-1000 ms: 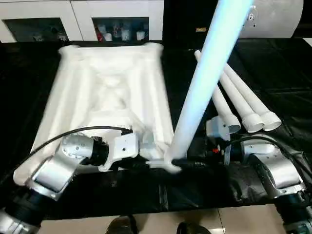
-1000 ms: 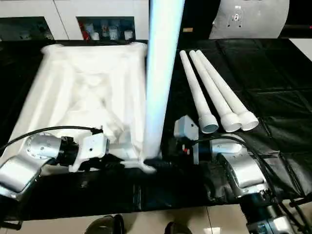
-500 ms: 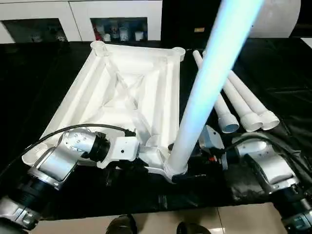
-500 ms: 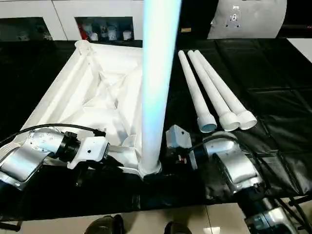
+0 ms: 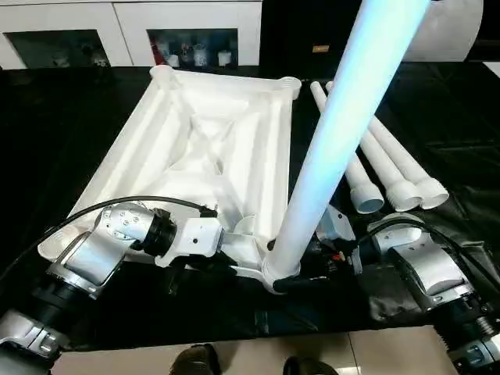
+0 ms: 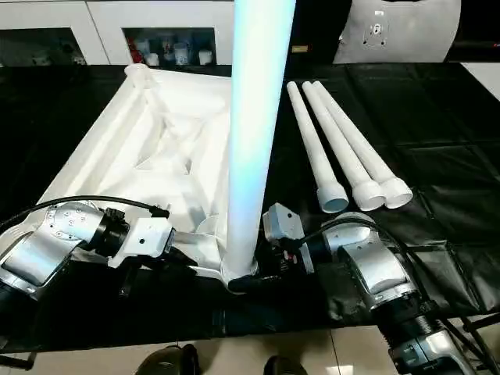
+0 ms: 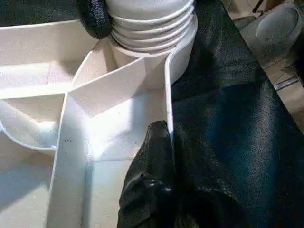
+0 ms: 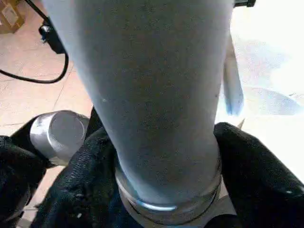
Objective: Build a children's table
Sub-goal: Rotate leg to tighten
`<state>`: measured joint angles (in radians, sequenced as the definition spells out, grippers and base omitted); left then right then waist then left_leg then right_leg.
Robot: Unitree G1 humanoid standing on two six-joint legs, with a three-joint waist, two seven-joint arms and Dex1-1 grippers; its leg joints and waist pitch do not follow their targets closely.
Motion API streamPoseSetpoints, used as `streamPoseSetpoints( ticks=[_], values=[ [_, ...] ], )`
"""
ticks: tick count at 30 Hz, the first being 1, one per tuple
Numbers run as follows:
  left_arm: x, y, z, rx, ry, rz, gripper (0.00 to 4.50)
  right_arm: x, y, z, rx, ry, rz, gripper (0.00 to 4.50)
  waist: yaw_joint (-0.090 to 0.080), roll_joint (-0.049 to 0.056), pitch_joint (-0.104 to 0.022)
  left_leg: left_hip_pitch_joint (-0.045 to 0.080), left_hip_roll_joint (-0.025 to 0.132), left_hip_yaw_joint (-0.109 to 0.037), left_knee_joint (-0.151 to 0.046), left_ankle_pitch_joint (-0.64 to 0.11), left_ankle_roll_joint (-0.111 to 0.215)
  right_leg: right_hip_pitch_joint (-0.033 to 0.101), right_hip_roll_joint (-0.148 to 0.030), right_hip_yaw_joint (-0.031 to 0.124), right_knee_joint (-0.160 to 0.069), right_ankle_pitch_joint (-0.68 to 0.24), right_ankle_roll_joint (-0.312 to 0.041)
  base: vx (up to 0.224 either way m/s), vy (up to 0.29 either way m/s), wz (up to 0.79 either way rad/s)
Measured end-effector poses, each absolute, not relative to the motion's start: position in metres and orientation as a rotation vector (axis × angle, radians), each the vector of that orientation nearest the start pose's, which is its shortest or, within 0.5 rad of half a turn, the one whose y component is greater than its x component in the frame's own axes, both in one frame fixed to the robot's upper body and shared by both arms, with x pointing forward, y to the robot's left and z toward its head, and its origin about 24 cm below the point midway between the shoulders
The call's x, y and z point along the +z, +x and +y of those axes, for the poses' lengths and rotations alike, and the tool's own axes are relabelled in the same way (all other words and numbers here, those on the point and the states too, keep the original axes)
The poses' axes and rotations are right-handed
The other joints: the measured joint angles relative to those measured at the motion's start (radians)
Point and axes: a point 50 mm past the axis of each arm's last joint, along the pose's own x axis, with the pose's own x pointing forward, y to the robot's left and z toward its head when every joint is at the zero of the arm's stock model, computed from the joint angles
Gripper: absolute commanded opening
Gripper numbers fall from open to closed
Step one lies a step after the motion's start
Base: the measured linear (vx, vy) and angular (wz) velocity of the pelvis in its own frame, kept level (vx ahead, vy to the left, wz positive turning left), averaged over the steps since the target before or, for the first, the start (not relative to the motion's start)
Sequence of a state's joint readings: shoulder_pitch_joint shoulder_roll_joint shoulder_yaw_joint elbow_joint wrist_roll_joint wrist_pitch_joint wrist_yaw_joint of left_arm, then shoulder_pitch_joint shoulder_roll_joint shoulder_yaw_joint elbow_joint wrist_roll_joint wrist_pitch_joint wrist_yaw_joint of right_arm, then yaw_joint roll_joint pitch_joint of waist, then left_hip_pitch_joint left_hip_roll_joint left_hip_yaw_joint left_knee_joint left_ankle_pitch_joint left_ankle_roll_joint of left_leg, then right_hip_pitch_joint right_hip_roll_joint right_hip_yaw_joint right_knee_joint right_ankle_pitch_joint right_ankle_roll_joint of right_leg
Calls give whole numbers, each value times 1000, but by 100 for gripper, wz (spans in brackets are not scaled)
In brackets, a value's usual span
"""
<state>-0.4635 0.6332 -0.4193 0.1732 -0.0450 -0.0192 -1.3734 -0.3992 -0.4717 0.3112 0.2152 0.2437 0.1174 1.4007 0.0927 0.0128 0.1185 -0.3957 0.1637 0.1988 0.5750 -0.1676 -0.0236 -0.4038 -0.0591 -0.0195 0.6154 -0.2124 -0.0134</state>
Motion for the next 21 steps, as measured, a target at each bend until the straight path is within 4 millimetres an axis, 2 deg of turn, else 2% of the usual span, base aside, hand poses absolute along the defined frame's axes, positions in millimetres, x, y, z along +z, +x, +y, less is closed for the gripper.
streamPoseSetpoints(
  ticks=[10, 14, 16, 19, 21],
  values=[
    [82, 273, 149, -1623, 719, 335, 0, 69, 267, -129, 1625, -237, 255, 275, -1, 0, 0, 0, 0, 0, 0, 0, 0, 0, 0, 0, 0, 0, 0, 0, 0, 0],
    [81, 270, 152, -1576, 683, 355, 0, 64, 264, -125, 1569, -161, 240, 274, -4, 0, 0, 2, 1, 0, 0, 0, 0, 1, 0, 0, 1, 0, 0, 0, 0, 0],
    [80, 270, 152, -1518, 647, 367, 0, 60, 264, -121, 1509, -133, 229, 274, -9, 0, 0, 5, 1, 0, 0, 0, -1, 2, 1, 0, 1, 2, -3, 0, 0, 0],
    [79, 272, 154, -1379, 584, 397, 0, 56, 270, -115, 1353, -91, 202, 274, -29, 0, 0, 10, 1, 1, -1, 1, -2, 4, 1, 1, 0, 4, -6, 0, 0, 0],
    [77, 272, 148, -1253, 511, 410, 0, 55, 277, -112, 1203, -57, 191, 274, -45, 0, 0, 11, 1, 1, -2, 1, -3, 4, 0, 1, -4, 3, -4, 0, 0, 0]
  ],
)
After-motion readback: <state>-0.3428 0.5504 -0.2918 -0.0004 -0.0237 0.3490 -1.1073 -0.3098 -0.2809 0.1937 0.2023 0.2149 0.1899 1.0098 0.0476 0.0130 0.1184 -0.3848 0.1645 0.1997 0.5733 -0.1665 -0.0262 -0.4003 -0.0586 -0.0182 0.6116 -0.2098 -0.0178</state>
